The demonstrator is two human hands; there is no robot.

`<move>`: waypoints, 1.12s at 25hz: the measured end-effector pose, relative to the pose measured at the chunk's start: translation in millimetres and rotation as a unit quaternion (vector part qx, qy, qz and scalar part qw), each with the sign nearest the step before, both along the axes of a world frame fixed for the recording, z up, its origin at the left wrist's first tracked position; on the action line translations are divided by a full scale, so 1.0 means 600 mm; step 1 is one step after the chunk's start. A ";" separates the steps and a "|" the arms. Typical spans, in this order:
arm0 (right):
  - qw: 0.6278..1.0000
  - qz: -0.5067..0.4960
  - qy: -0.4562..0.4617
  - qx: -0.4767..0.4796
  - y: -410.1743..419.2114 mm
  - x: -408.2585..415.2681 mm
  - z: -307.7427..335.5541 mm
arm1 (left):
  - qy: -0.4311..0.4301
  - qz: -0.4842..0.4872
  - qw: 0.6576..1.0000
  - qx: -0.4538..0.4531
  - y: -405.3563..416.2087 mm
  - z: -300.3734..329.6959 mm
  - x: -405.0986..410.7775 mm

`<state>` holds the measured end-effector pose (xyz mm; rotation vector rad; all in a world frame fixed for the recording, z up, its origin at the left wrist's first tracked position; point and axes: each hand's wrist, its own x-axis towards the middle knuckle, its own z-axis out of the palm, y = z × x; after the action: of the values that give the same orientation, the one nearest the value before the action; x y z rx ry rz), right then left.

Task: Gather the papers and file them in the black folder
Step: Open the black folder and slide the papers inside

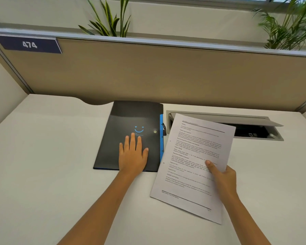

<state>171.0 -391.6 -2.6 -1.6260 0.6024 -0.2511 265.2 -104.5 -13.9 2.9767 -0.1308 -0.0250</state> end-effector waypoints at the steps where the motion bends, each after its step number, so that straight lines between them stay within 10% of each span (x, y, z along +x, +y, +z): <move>1: 1.000 -0.005 0.000 0.006 -0.001 -0.003 0.000 | -0.003 -0.006 1.000 0.001 0.004 -0.002 -0.006; 28: 0.995 -0.046 0.082 0.010 0.038 -0.252 0.020 | 0.014 -0.165 0.986 -0.007 0.165 0.044 -0.264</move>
<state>19.7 -368.7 9.5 -1.6113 0.8042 -0.1783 106.6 -5.3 12.2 2.9025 -0.6141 -0.1060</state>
